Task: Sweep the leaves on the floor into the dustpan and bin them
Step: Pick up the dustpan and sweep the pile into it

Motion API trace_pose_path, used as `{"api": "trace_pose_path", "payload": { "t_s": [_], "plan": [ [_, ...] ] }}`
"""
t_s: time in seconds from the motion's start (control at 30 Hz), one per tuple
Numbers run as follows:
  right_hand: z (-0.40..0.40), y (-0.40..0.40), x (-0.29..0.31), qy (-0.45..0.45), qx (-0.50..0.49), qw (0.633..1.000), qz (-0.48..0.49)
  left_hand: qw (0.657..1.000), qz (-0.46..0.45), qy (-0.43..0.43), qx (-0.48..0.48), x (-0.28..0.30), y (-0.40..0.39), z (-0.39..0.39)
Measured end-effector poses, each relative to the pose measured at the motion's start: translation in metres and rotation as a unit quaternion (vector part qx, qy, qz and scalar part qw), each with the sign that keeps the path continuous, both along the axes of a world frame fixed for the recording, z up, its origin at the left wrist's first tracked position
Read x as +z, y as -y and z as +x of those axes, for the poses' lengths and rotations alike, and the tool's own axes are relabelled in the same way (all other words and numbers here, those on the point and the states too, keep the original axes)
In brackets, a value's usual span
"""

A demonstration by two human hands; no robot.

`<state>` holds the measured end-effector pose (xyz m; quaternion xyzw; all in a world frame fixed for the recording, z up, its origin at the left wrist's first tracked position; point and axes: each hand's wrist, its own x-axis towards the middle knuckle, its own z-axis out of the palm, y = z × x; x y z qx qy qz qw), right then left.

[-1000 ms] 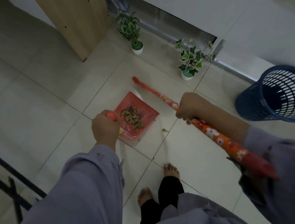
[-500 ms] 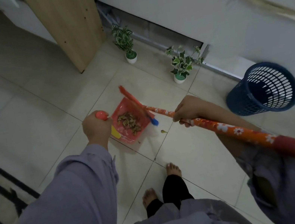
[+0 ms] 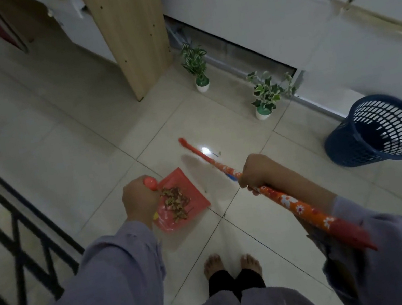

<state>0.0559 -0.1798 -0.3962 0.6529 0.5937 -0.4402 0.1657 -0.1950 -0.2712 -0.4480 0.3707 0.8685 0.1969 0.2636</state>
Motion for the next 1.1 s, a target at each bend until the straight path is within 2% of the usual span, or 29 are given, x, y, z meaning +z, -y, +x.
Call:
{"api": "trace_pose_path", "payload": {
  "t_s": [0.2,0.37,0.63,0.83,1.0,1.1],
  "plan": [
    [-0.022,0.054,-0.036,0.001,0.096,0.995,-0.039,0.999,-0.015,0.001,0.044,-0.026,0.032,0.002],
    [-0.022,0.058,-0.033,-0.023,0.053,0.994,-0.096,0.997,-0.012,0.027,0.074,-0.031,0.051,-0.007],
    [-0.023,0.032,-0.021,-0.004,0.017,1.0,-0.003,0.991,0.015,0.059,0.115,-0.032,0.057,-0.012],
    [-0.018,0.012,-0.035,0.04,0.001,0.997,0.068,0.995,0.022,0.072,0.071,-0.039,0.037,-0.008],
    [-0.015,-0.004,-0.052,0.076,0.059,0.99,0.1,0.995,0.018,0.056,0.083,-0.053,0.019,0.003],
    [-0.021,0.005,-0.061,0.067,0.104,0.989,0.086,0.992,0.016,0.073,0.102,-0.06,0.008,0.005]
  ]
}}
